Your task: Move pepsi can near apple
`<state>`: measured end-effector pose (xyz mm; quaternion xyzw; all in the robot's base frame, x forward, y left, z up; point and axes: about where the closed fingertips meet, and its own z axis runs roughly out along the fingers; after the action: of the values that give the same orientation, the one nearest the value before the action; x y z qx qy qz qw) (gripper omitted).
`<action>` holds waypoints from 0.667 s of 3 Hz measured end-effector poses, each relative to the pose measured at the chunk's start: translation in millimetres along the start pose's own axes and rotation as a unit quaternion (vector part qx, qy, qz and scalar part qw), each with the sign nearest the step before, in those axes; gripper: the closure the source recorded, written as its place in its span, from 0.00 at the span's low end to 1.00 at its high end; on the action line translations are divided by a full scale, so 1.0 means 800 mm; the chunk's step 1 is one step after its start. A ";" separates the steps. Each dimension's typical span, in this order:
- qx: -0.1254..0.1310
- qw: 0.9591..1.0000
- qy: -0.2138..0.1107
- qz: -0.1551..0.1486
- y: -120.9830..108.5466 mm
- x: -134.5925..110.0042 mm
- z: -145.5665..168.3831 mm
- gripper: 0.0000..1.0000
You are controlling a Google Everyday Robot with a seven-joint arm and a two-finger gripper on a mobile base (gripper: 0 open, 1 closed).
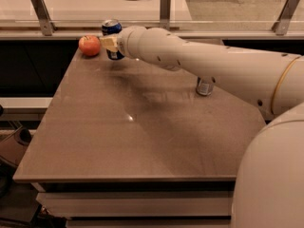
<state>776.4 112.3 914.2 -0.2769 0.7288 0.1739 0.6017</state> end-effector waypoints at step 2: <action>-0.003 0.999 -0.029 0.039 0.003 0.007 0.021 1.00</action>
Offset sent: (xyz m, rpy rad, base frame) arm 0.0209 0.0096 -0.0156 0.1456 -0.0053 -0.0156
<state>787.7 122.9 904.8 -0.2449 0.7207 0.2069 0.6147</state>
